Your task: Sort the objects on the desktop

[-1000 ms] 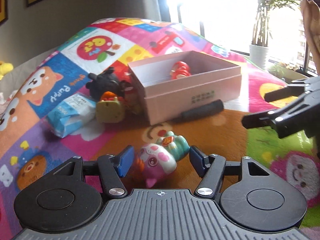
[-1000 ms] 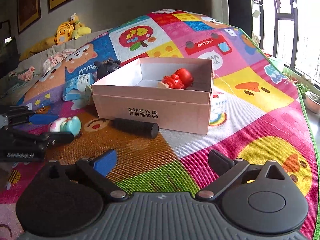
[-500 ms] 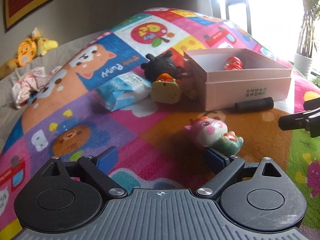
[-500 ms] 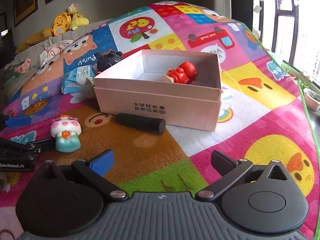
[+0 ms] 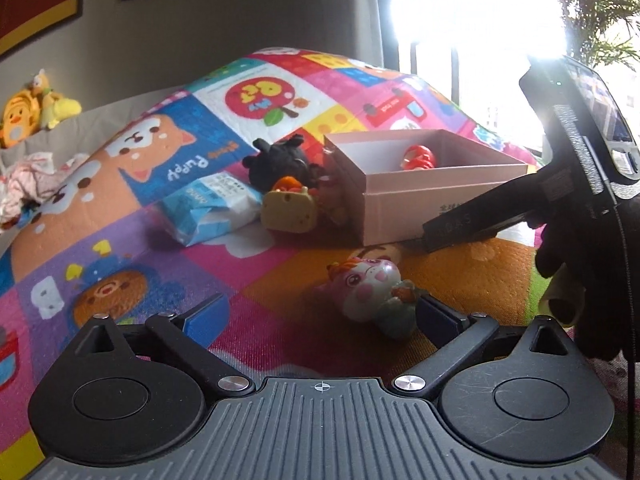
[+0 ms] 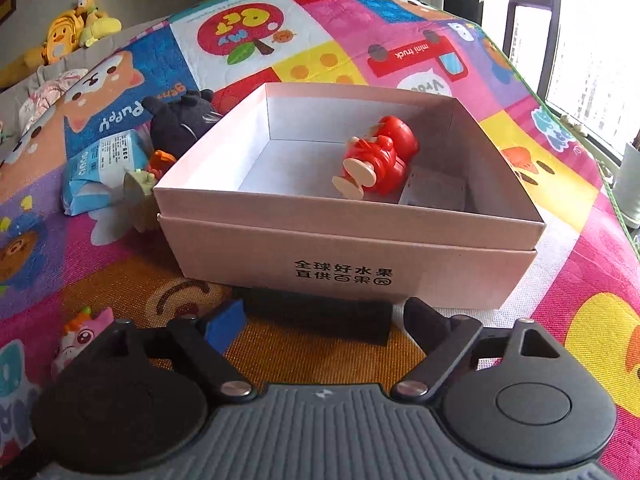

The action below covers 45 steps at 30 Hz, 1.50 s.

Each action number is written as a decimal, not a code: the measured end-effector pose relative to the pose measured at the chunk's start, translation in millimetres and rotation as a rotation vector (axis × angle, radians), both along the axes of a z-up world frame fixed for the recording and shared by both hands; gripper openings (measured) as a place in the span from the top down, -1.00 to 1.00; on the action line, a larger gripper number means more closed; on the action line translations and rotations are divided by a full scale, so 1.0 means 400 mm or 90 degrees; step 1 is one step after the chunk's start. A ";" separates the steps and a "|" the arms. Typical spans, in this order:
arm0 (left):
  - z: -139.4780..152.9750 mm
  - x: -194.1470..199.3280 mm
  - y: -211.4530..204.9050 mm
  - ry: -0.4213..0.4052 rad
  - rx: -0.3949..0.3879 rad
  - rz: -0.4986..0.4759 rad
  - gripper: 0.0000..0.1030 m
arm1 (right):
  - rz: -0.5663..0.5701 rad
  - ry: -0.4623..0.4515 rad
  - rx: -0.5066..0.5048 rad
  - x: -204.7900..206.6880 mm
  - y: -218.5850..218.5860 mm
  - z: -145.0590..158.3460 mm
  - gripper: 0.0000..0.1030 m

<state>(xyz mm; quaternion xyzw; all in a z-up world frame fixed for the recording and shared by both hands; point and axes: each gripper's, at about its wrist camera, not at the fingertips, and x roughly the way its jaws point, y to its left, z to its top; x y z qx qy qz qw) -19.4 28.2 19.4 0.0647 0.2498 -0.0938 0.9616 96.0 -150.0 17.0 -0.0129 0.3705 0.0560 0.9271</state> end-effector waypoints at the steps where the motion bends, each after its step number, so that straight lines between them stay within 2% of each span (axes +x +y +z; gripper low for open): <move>1: -0.001 -0.002 -0.001 0.001 0.000 -0.001 -0.98 | 0.004 0.000 0.003 -0.008 -0.010 0.003 -0.48; 7: -0.005 0.002 -0.020 0.012 0.022 -0.027 -0.98 | 0.056 0.008 0.012 -0.106 -0.105 0.003 -0.48; 12: -0.014 0.016 -0.075 0.019 0.090 -0.099 -0.98 | 0.119 -0.021 -0.015 -0.210 -0.155 -0.002 -0.49; 15: -0.023 0.037 -0.110 0.007 0.136 -0.136 -0.98 | 0.140 -0.033 -0.007 -0.235 -0.165 -0.005 -0.49; 17: -0.027 0.061 -0.121 0.013 0.150 -0.145 -0.98 | 0.146 -0.034 0.002 -0.236 -0.169 -0.004 -0.49; 22: -0.029 0.111 -0.104 0.055 0.115 -0.133 -0.98 | 0.151 -0.030 0.024 -0.233 -0.179 -0.006 -0.62; 23: -0.030 0.111 -0.102 0.056 0.113 -0.130 -0.91 | 0.152 -0.030 0.027 -0.234 -0.180 -0.006 -0.63; 24: -0.030 0.109 -0.102 0.056 0.112 -0.133 -0.67 | 0.153 -0.030 0.029 -0.233 -0.180 -0.006 -0.63; 25: -0.029 0.105 -0.101 0.055 0.107 -0.137 -0.56 | 0.153 -0.029 0.029 -0.234 -0.179 -0.007 -0.63; 27: -0.028 0.099 -0.103 0.053 0.105 -0.132 -0.50 | 0.155 -0.027 0.028 -0.233 -0.179 -0.007 -0.63; 31: -0.027 0.082 -0.110 0.041 0.113 -0.126 -0.45 | 0.156 -0.026 0.019 -0.233 -0.173 -0.008 -0.64; 39: -0.016 0.016 -0.100 0.041 0.091 -0.119 -0.41 | 0.155 -0.023 0.008 -0.230 -0.165 -0.009 -0.64; 45: -0.008 0.008 -0.108 0.043 0.087 -0.114 -0.41 | 0.156 -0.020 0.006 -0.199 -0.153 -0.010 -0.64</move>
